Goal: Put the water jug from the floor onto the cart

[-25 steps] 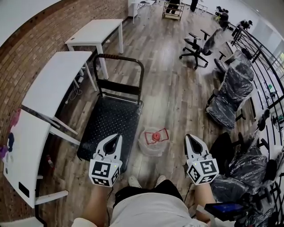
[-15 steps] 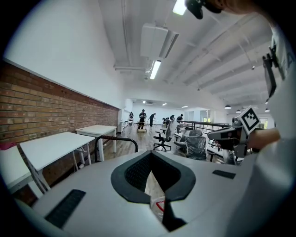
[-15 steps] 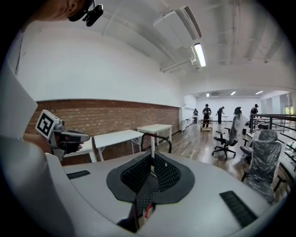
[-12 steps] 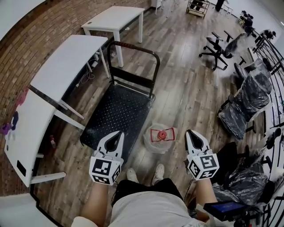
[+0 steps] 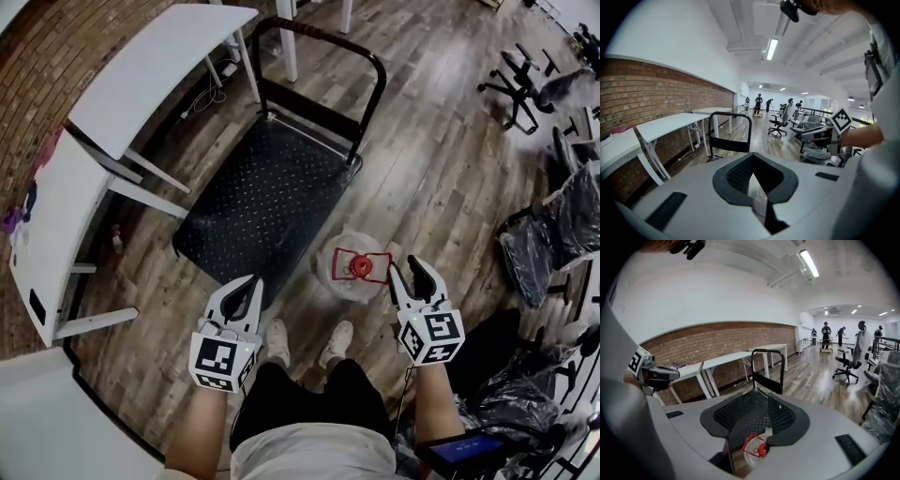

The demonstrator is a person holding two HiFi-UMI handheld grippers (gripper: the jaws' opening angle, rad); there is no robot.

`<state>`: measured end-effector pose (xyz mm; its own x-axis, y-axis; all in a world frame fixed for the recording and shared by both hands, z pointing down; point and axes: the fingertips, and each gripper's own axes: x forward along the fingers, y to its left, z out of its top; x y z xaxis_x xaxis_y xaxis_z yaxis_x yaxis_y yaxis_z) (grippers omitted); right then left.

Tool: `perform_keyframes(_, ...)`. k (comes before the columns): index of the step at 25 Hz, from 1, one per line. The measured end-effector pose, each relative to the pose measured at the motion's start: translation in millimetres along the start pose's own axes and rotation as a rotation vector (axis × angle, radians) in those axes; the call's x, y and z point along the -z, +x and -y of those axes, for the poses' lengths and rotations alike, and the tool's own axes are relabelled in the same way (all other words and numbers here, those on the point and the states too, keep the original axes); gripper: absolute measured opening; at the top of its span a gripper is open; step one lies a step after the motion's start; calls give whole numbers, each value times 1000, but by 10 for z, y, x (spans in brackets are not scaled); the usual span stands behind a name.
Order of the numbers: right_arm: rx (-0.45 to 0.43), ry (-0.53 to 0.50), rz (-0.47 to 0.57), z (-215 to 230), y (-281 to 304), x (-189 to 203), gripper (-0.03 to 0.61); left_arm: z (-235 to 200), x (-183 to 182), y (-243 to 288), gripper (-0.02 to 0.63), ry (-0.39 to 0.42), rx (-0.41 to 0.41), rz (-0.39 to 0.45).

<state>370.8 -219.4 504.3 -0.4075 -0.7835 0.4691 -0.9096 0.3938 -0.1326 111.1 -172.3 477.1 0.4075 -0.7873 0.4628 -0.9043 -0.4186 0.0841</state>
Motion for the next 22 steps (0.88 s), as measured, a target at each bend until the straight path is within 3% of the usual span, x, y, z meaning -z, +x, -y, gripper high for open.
perform_keyframes(10,-8,16,-160,210,803,1170,265,-108,471,388,0,4,-20,-54)
perform_keyframes(14,-18,-6,-218,245,1107,1613,291,-117,726,385,0,6,-9,-95)
perform_keyframes(22,-9,-42,-322,288,1540,2444,328,-383,1376,415,0,-41,-82,-145)
